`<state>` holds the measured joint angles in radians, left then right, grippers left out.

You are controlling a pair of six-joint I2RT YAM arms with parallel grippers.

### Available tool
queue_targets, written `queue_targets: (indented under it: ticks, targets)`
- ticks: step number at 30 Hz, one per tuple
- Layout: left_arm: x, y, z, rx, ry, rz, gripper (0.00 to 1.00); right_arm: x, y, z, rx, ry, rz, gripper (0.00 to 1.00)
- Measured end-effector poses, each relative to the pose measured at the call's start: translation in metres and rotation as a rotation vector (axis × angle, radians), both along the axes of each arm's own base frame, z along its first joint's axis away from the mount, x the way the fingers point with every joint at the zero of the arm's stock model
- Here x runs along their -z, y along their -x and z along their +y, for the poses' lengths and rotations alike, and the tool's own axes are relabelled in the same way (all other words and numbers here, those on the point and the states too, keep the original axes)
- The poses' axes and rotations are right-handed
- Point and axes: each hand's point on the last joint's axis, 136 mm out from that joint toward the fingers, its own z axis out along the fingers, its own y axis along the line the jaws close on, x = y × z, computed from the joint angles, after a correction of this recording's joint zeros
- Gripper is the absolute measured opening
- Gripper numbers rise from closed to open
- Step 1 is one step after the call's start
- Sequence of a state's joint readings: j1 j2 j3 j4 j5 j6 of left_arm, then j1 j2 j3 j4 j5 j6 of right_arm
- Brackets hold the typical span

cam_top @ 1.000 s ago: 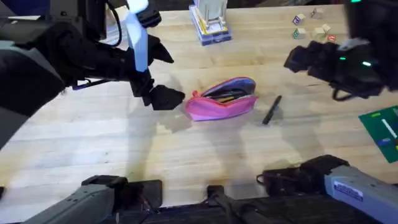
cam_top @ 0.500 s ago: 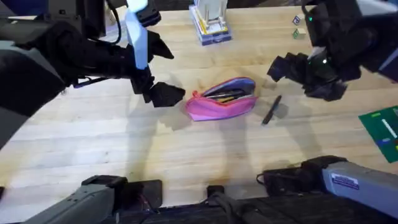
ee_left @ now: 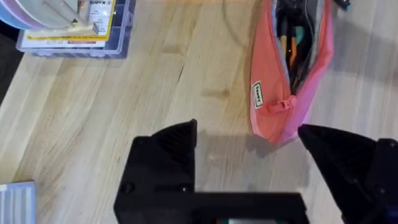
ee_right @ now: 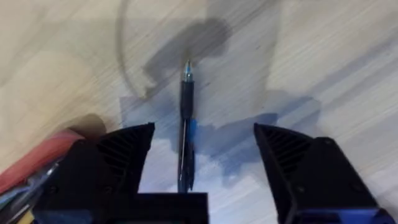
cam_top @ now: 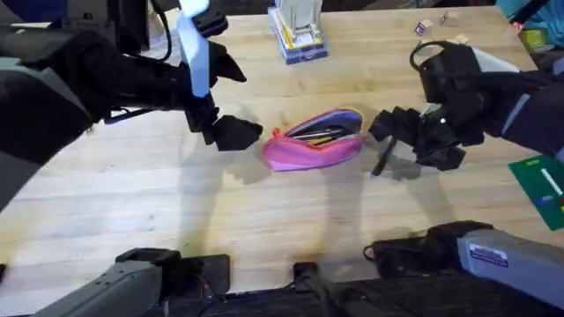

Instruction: Unzip the bag, pick up the pens from the table one at a time and place them inside, then zip the bag closed.

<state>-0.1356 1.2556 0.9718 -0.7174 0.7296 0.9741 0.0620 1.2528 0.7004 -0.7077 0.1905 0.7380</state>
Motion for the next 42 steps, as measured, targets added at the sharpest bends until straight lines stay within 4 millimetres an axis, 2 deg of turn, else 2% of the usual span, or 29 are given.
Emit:
queue_targets:
  ticks: [5, 7, 9, 12, 13, 21, 25, 27, 34, 42]
  targets:
    - [0.000, 0.000, 0.000, 0.000, 0.000, 0.000, 0.993, 0.007, -0.004, 0.001, 0.002, -0.003, 0.006, 0.886]
    - [0.000, 0.000, 0.000, 0.000, 0.000, 0.000, 0.993, 0.010, -0.005, 0.001, 0.002, -0.003, 0.014, 0.807]
    - [0.000, 0.000, 0.000, 0.000, 0.000, 0.000, 0.993, 0.012, -0.004, -0.002, 0.007, 0.013, 0.026, 0.568]
    - [0.000, 0.000, 0.000, 0.000, 0.000, 0.000, 0.993, 0.012, -0.006, -0.005, 0.023, 0.026, 0.019, 0.137]
    - [0.000, 0.000, 0.000, 0.000, 0.000, 0.001, 0.993, 0.012, -0.007, -0.006, 0.029, 0.030, 0.018, 0.064]
    - [0.000, 0.000, 0.000, 0.000, 0.000, 0.000, 0.993, 0.010, -0.009, -0.007, 0.029, 0.031, 0.009, 0.036]
    - [0.000, 0.000, 0.000, 0.000, 0.000, 0.000, 0.993, 0.001, -0.022, -0.002, -0.005, 0.012, -0.038, 0.031]
    - [0.000, 0.000, 0.000, 0.000, 0.000, 0.000, 0.993, -0.012, -0.032, 0.000, -0.028, 0.009, -0.082, 0.029]
    - [0.000, 0.000, 0.000, 0.000, 0.000, 0.000, 0.993, -0.077, -0.068, 0.003, -0.125, 0.034, -0.290, 0.030]
    - [0.000, 0.000, 0.000, 0.000, 0.000, 0.000, 0.994, -0.117, -0.082, 0.008, -0.284, 0.087, -0.432, 0.031]
